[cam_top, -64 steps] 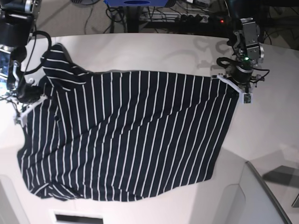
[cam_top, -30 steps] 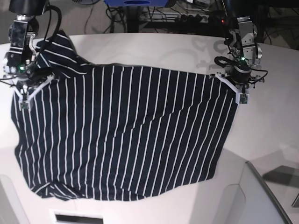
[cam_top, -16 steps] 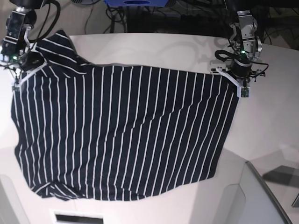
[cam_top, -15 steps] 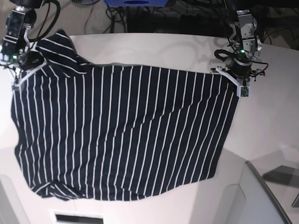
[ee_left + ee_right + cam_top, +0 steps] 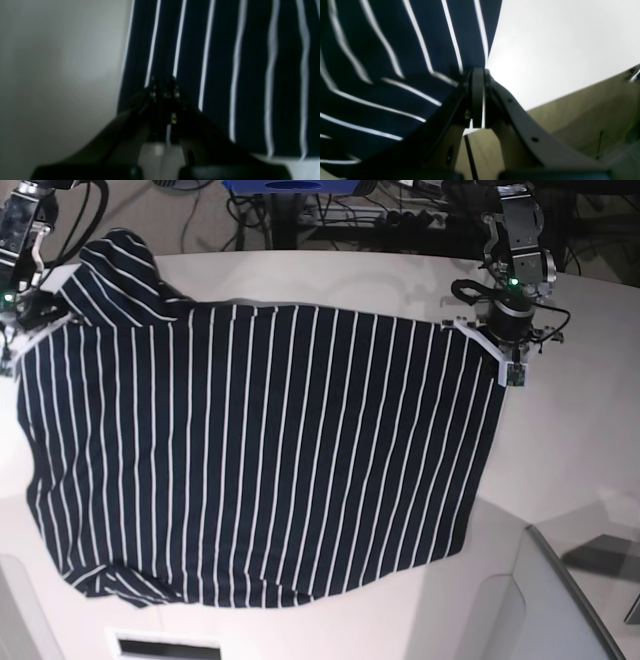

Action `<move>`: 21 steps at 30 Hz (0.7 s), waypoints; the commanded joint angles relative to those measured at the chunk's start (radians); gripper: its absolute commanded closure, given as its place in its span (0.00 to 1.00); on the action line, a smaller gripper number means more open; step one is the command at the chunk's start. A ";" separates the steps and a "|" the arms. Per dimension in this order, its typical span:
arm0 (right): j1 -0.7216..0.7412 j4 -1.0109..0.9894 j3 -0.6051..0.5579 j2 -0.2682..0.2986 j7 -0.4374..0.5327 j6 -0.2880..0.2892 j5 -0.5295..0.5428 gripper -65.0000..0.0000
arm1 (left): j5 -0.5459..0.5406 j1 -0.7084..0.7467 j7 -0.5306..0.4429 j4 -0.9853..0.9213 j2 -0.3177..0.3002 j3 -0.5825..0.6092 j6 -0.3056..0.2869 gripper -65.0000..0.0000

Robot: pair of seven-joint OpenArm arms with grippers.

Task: Layout the t-shirt on the table in an organized manner, then fold the t-shirt properly
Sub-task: 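Pull the shirt corners apart with both grippers to spread it flat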

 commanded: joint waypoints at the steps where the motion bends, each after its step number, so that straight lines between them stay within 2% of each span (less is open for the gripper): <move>1: 0.003 0.021 0.002 0.012 0.011 -0.003 -0.001 1.00 | -0.005 -0.008 -0.018 0.016 -0.002 -0.004 0.005 1.00; 6: 0.033 -0.013 -0.044 0.013 0.017 0.010 0.000 1.00 | -0.009 -0.040 -0.018 0.006 -0.002 -0.012 0.005 1.00; 10: 0.131 -0.142 -0.067 0.018 0.017 0.102 -0.006 1.00 | -0.003 -0.097 -0.018 -0.078 -0.003 -0.012 0.005 1.00; 15: 0.183 -0.255 -0.064 0.039 0.016 0.102 -0.007 1.00 | -0.003 -0.103 -0.018 -0.148 -0.003 -0.012 0.005 1.00; 21: 0.174 -0.312 -0.052 0.069 0.017 0.099 -0.007 1.00 | -0.003 -0.015 -0.023 -0.142 -0.003 -0.009 0.005 1.00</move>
